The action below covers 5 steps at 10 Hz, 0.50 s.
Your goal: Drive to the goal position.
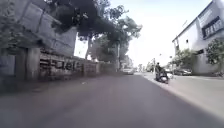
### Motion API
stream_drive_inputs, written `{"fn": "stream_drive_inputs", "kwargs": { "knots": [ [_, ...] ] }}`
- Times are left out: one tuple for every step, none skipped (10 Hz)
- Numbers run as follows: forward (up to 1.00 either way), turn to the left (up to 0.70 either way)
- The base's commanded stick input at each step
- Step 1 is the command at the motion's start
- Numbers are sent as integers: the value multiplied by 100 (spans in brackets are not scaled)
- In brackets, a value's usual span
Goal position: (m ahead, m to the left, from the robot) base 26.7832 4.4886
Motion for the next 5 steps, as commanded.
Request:
{"fn": "stream_drive_inputs", "kwargs": {
  "knots": [
    [100,0],
    [100,0],
    [100,0],
    [100,0],
    [100,0]
  ]
}}
